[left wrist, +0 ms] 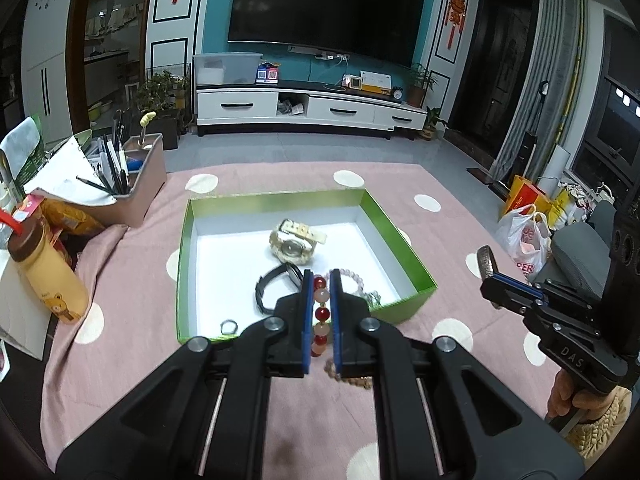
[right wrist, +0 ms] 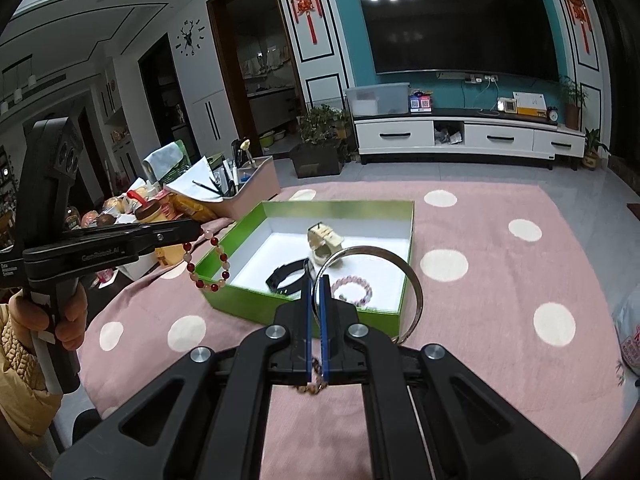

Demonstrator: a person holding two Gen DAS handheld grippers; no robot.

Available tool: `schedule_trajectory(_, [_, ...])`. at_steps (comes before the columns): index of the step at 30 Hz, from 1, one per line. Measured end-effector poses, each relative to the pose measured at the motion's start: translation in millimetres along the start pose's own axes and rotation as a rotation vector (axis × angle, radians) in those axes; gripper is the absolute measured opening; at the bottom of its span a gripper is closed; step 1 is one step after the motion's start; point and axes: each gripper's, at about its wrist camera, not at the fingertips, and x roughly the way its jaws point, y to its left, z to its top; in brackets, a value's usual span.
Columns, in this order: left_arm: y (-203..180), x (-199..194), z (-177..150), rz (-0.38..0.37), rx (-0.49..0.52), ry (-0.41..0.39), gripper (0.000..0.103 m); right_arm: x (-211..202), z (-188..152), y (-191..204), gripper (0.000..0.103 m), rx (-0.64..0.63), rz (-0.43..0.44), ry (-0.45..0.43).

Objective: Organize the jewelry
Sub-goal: 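Carry the bead bracelet and silver bangle over the green box with both tools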

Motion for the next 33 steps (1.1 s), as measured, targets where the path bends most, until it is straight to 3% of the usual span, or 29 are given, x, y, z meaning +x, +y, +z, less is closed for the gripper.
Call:
schedule_trajectory(11, [15.0,32.1,23.5,0.042,-0.010,0.014,0.007,31.3,24.0,-5.8,0.003,-0.020,-0.015,0.013])
schedule_trajectory(33, [44.2,84.9,34.6,0.079,-0.041,0.079,0.007,95.6,41.8,-13.3,0.003,-0.039,-0.027,0.105])
